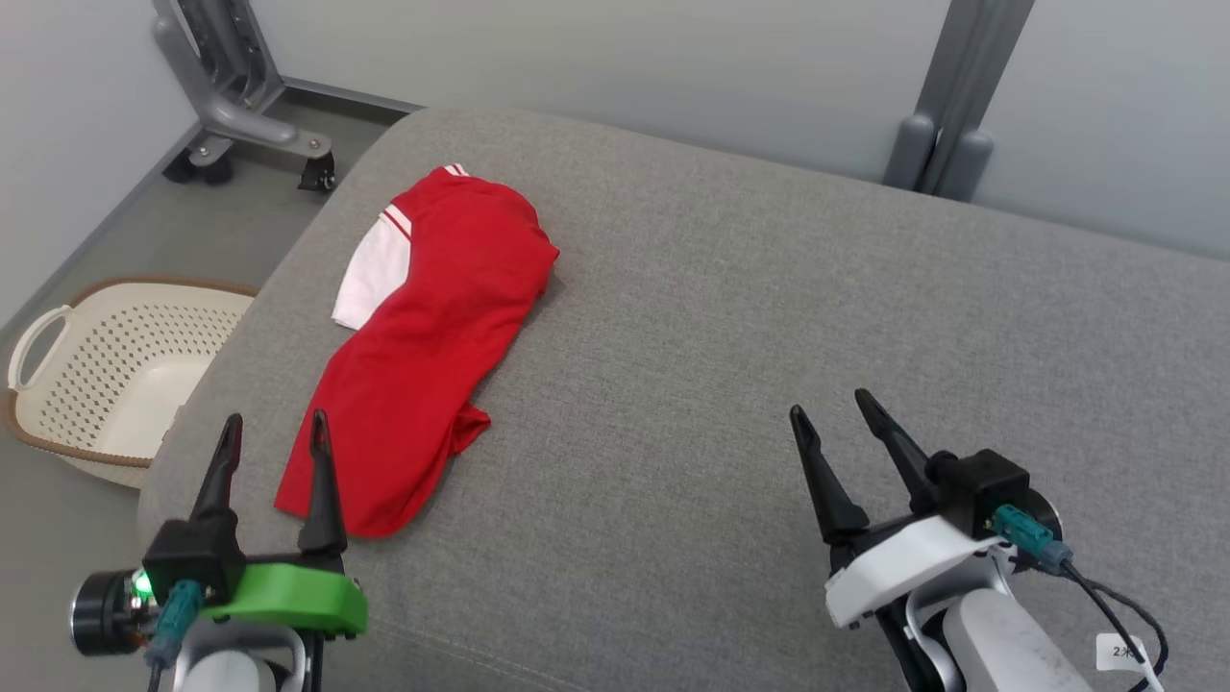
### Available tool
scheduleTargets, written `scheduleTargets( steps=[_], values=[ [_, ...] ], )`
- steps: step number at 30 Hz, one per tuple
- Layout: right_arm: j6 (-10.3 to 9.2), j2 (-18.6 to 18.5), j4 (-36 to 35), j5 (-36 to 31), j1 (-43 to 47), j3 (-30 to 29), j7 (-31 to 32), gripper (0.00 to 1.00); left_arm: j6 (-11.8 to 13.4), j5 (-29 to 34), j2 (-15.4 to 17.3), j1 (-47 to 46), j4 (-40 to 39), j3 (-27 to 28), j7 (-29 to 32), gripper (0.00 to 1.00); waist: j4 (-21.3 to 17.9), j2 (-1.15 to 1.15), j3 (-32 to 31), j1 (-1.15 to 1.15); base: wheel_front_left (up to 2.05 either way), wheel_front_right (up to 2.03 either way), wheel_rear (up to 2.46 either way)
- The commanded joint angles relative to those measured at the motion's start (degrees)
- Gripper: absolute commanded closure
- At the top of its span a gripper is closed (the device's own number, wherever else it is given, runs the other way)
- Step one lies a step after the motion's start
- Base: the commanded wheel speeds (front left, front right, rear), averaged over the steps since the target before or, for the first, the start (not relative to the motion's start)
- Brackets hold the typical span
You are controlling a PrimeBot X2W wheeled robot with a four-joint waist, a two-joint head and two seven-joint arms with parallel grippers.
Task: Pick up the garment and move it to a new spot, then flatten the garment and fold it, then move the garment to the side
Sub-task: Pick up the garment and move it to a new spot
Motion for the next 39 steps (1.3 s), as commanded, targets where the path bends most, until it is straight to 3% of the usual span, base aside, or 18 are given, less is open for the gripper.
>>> scheduleTargets(
  steps=[1,6,11,18,23,26,31,32,33,34,39],
  values=[
    [0.00,-0.9,-0.4,-0.7,-1.3,-0.3,-0.1,0.00,-0.6,0.5,1.0,-2.6,1.9,0.3,0.0,0.00,-2.2,0.00,4.6,0.00,0.00,0.00,0.00],
    [0.00,-2.9,-2.1,-2.1,-4.9,-0.3,0.3,0.00,-3.3,1.3,5.5,-13.9,13.9,-2.1,1.1,0.00,-4.5,0.00,10.8,0.00,0.00,0.00,0.00],
    [0.00,-4.4,-5.9,-3.0,-7.0,-0.1,1.5,0.00,-4.7,0.8,11.2,-26.4,23.5,-8.7,8.0,0.00,-6.2,0.00,16.1,0.00,0.00,0.00,0.00],
    [0.00,-5.0,-9.8,-4.1,-8.1,0.6,2.8,0.00,-4.8,-7.0,16.9,-38.5,32.1,-19.2,14.0,0.00,-8.8,0.00,20.3,0.00,0.00,0.00,0.00],
    [0.00,-5.3,-11.6,-4.4,-8.8,0.0,3.3,0.00,-4.8,-13.9,18.7,-43.6,37.4,-24.8,18.1,0.00,-10.2,0.00,22.2,0.00,0.00,0.00,0.00],
    [0.00,-5.6,-12.2,-4.6,-8.6,-0.2,3.6,0.00,-4.7,-14.5,20.0,-45.6,40.7,-27.0,18.2,0.00,-10.8,0.00,22.8,0.00,0.00,0.00,0.00],
    [0.00,-5.6,-12.6,-4.7,-8.0,0.2,3.7,0.00,-4.6,-15.3,19.4,-48.5,47.0,-27.4,16.5,0.00,-11.4,0.00,23.4,0.00,0.00,0.00,0.00],
    [0.00,-5.6,-12.6,-4.6,-7.9,0.2,3.7,0.00,-4.6,-15.6,19.0,-48.5,48.0,-27.5,16.4,0.09,-11.5,0.00,23.3,0.00,0.00,0.00,0.00],
    [0.00,-5.6,-12.5,-4.5,-7.9,0.2,3.7,0.00,-4.6,-15.9,18.6,-48.6,49.0,-27.7,16.2,0.77,-11.5,0.00,23.2,0.00,0.00,0.00,0.00],
    [0.00,-5.5,-12.3,-4.5,-7.8,0.2,3.6,0.00,-4.6,-16.1,18.4,-48.7,49.7,-28.0,16.0,1.00,-11.6,0.00,23.1,0.00,0.00,0.00,0.00],
    [0.00,-4.8,-10.9,-4.0,-7.4,0.6,2.8,0.00,-4.7,-18.2,18.5,-48.5,50.2,-29.7,12.3,1.00,-11.8,0.00,20.8,0.00,0.00,0.00,0.00]
  ],
)
